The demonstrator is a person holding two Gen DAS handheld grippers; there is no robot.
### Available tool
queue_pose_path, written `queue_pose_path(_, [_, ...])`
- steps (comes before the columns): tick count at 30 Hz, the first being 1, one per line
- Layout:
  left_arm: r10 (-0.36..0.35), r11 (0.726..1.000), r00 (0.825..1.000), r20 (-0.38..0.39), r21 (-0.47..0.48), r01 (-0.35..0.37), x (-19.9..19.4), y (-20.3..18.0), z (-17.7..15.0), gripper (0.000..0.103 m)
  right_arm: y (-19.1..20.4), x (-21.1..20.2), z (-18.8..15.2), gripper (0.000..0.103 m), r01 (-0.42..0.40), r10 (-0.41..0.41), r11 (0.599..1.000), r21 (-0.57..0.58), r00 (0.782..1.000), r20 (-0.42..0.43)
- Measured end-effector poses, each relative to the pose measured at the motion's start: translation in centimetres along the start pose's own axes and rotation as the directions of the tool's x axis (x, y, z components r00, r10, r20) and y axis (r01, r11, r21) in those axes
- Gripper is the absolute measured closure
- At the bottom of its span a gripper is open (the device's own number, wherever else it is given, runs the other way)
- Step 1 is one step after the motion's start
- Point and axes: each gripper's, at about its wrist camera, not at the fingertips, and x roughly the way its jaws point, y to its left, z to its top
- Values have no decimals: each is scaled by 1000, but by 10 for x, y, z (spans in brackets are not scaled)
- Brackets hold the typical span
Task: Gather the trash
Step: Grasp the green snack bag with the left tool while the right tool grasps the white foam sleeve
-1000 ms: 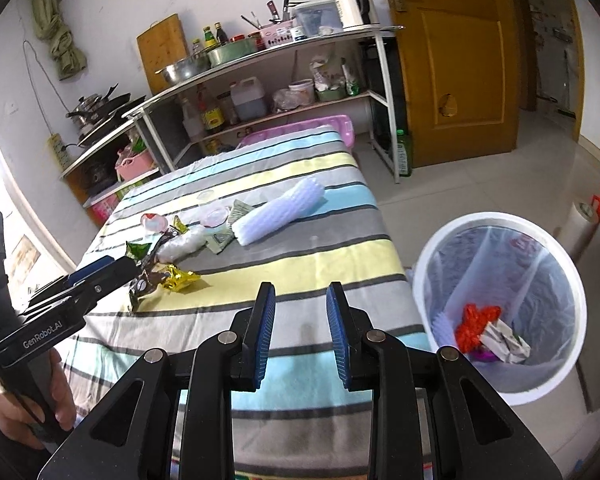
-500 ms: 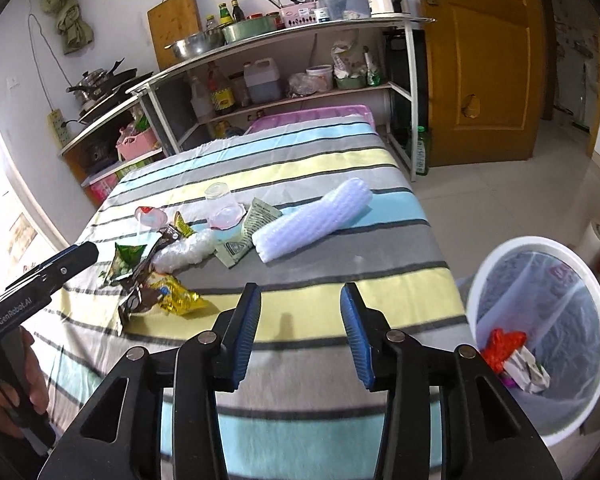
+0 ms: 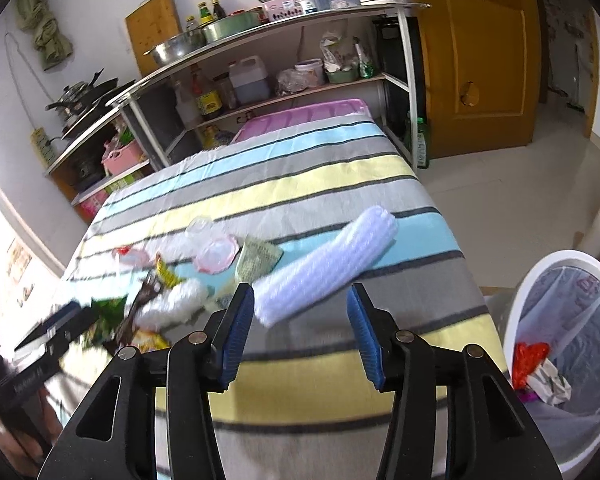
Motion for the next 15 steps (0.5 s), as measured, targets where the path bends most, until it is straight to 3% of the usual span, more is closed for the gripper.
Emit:
queue_pose_path(7, [-8, 1000, 1000, -18, -10, 8, 7, 8, -3, 33, -7, 30, 10, 53, 53, -50, 997, 61, 998, -45])
queue_pose_path(15, [-39, 998, 998, -58, -48, 36, 16, 13, -10, 37, -15, 46, 6, 50, 52, -44, 994, 98, 996, -84])
